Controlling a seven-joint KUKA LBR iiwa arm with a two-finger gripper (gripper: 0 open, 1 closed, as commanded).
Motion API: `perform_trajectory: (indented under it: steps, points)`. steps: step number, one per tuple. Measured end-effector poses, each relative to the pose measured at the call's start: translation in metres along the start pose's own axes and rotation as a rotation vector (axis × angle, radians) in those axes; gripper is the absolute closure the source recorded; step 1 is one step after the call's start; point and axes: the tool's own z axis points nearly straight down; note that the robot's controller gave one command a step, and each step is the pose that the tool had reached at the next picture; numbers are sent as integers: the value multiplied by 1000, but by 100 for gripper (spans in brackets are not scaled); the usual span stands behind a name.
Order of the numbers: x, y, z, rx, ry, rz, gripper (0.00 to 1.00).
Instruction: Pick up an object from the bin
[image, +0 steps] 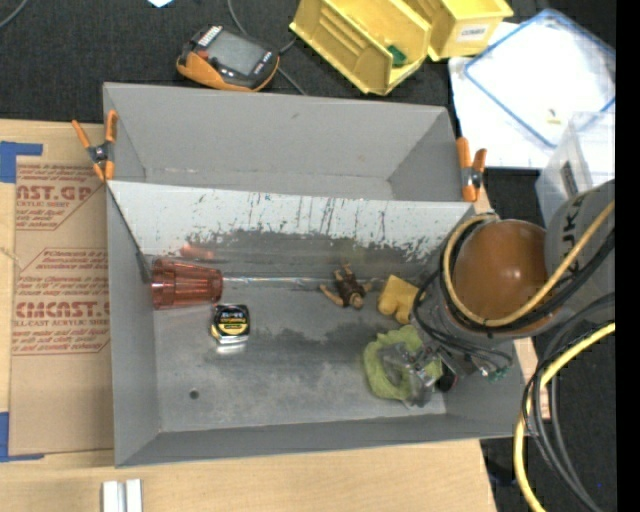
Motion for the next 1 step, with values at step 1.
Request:
perform_trajectory:
  steps: [1]
  points:
    - [3,4,-24,-4,7,45,100]
